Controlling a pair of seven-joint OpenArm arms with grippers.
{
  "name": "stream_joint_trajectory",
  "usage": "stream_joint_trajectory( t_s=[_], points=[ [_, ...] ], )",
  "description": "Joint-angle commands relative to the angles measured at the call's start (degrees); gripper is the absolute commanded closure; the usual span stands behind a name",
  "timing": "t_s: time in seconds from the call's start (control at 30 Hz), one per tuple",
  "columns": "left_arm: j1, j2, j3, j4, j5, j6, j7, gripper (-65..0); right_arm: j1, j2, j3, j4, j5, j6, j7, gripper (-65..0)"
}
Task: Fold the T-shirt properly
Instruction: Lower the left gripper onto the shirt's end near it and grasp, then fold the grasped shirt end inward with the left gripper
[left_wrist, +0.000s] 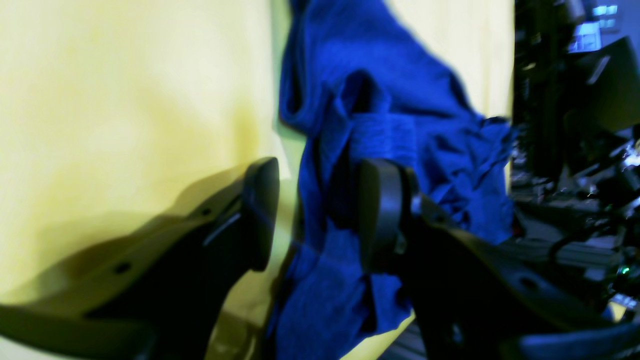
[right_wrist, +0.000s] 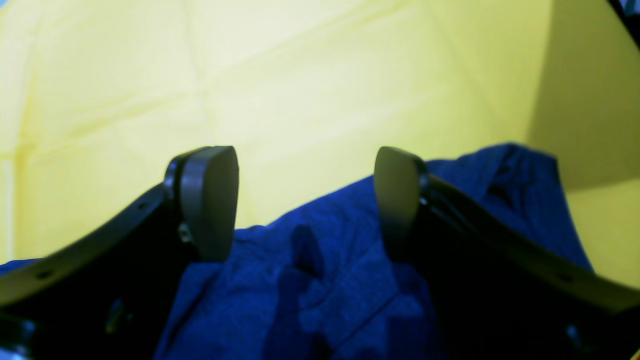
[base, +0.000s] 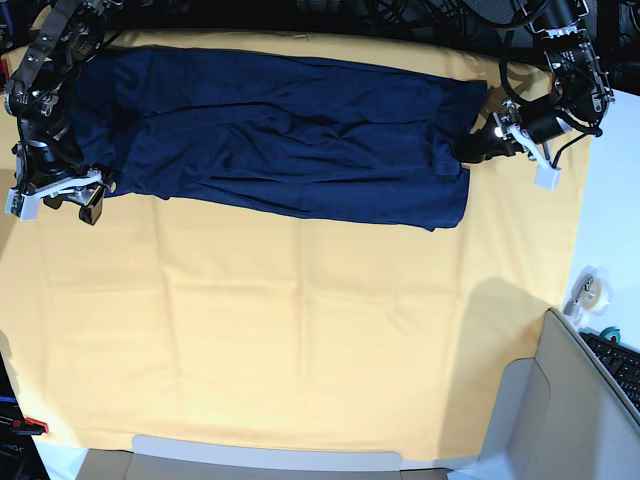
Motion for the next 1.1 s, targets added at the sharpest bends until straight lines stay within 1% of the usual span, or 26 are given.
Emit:
stream_joint_trajectory(
  t_s=[0.0, 0.27, 0.5, 0.57, 0.67, 0.77, 0.97, 1.07],
  points=[
    [-0.68, -1.17, -0.15, 0.84, 1.73, 0.15, 0.50, -26.3, 0.55, 0.78, 0.18, 0.67, 0.41, 0.31, 1.43, -41.8],
    [-0.94, -1.17, 0.11, 3.03, 8.06, 0.15, 0.50, -26.9, 0.55, 0.78, 0.18, 0.67, 0.41, 0.31, 1.43, -41.8],
    [-1.12, -1.17, 6.71, 3.47, 8.32, -0.03, 0.50, -33.9, 0.73, 0.78, 0.18, 0.67, 0.41, 0.31, 1.43, -41.7],
    [-1.20, -0.99, 7.58, 3.47, 8.24, -0.03, 0.50, -33.9, 0.73, 0.78, 0.18, 0.67, 0.41, 0.31, 1.43, -41.7],
    [-2.43, 0.50, 8.02, 3.47, 8.24, -0.03, 0.50, -33.9, 0.73, 0.78, 0.18, 0.67, 0.41, 0.31, 1.43, -41.7],
    [-2.79, 0.86, 8.99, 3.47, 8.24, -0.03, 0.50, -33.9, 0.73, 0.78, 0.18, 0.67, 0.41, 0.31, 1.43, -41.7],
    [-2.79, 2.88, 10.13, 3.47, 8.41, -0.03, 0.50, -33.9, 0.64, 0.78, 0.18, 0.67, 0.41, 0.31, 1.43, -41.7],
    [-2.70, 2.97, 10.13, 3.47, 8.41, -0.03, 0.50, -33.9, 0.64, 0.78, 0.18, 0.67, 0.41, 0.31, 1.43, -41.7]
  ],
)
